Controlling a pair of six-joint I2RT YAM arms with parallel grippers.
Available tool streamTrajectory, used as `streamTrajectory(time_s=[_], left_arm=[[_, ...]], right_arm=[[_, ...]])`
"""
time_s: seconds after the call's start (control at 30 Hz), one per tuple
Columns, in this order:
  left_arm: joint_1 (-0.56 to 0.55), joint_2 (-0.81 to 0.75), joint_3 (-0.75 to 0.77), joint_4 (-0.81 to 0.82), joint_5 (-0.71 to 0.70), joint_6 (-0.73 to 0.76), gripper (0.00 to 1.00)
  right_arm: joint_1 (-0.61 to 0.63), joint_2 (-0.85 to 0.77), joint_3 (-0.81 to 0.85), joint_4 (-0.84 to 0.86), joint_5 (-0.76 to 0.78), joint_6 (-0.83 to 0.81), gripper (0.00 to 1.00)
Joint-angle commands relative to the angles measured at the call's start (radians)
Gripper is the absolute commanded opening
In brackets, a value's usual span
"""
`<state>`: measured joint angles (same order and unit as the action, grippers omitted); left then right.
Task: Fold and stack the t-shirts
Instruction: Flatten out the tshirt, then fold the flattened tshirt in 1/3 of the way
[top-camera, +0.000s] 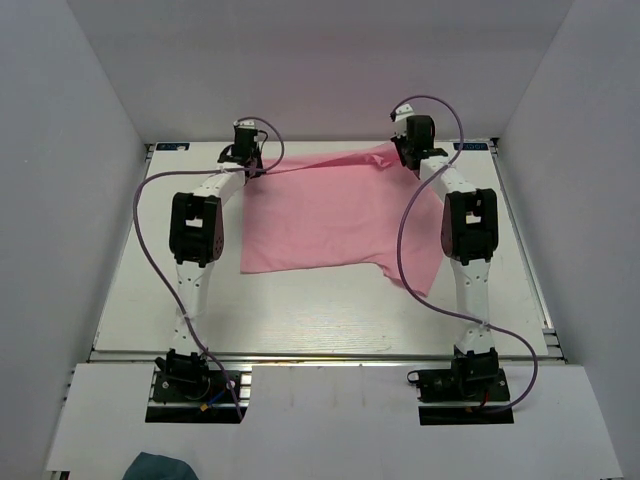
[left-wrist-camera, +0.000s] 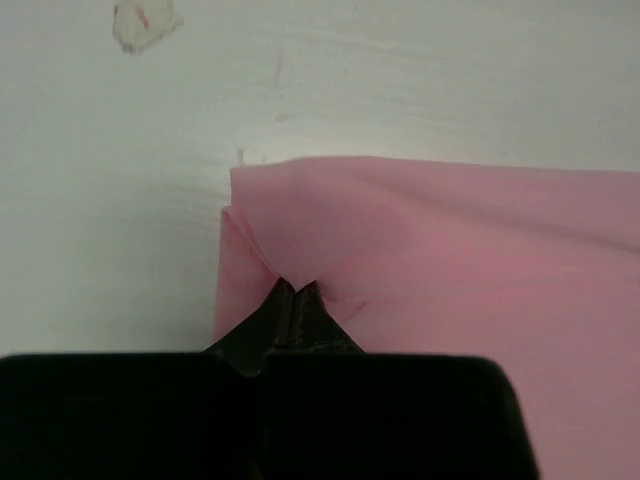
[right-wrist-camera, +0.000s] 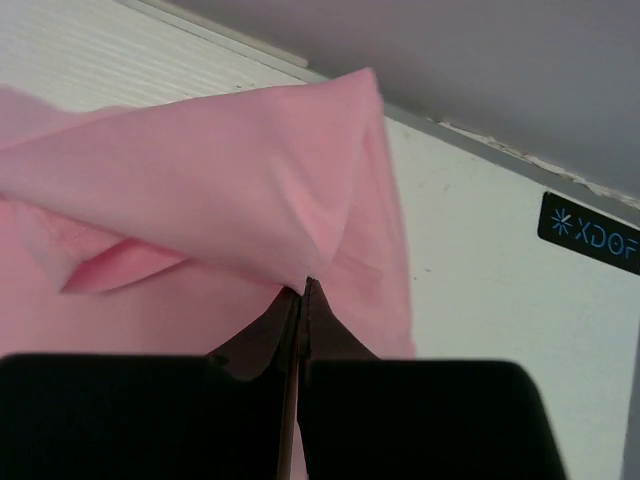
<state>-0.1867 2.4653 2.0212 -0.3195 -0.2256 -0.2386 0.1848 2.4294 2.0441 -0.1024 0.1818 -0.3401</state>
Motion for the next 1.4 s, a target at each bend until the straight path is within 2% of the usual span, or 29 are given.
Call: streamTrajectory(time_s=[0.0, 0.17, 0.4, 0.63, 0.8, 0.93, 1.1, 1.33, 1.37], left_arm=[[0.006, -0.019, 0.091, 0.088, 0.112, -0.011, 0.00], [0.026, -0.018, 0.105, 0.088, 0.144, -0.002, 0.00], [0.026, -0.178, -0.132, 0.138, 0.155, -0.002, 0.00], [0.026, -0.311, -0.283, 0.129, 0.164, -0.002, 0.00], [0.026, -0.380, -0.349, 0.109, 0.164, -0.002, 0.00], [0.026, -0.434, -0.412, 0.120, 0.169, 0.007, 0.00], [0.017, -0.434, -0.443, 0.093, 0.189, 0.007, 0.00], [0.016, -0.434, -0.527, 0.092, 0.189, -0.013, 0.00], [0.016, -0.434, -0.517, 0.061, 0.189, -0.013, 0.07]], right_arm=[[-0.008, -0.030, 0.030, 0.151, -0.064, 0.042, 0.00], [-0.015, -0.046, 0.013, 0.165, -0.077, 0.059, 0.00], [-0.018, -0.215, -0.186, 0.178, -0.024, 0.046, 0.00], [-0.021, -0.378, -0.401, 0.142, -0.008, 0.082, 0.00], [-0.022, -0.418, -0.386, -0.028, 0.005, 0.099, 0.00], [-0.019, -0.455, -0.412, -0.092, 0.007, 0.139, 0.00], [-0.016, -0.461, -0.418, -0.221, -0.002, 0.173, 0.00], [-0.021, -0.440, -0.460, -0.260, 0.004, 0.200, 0.00], [-0.018, -0.434, -0.458, -0.260, 0.005, 0.210, 0.00]])
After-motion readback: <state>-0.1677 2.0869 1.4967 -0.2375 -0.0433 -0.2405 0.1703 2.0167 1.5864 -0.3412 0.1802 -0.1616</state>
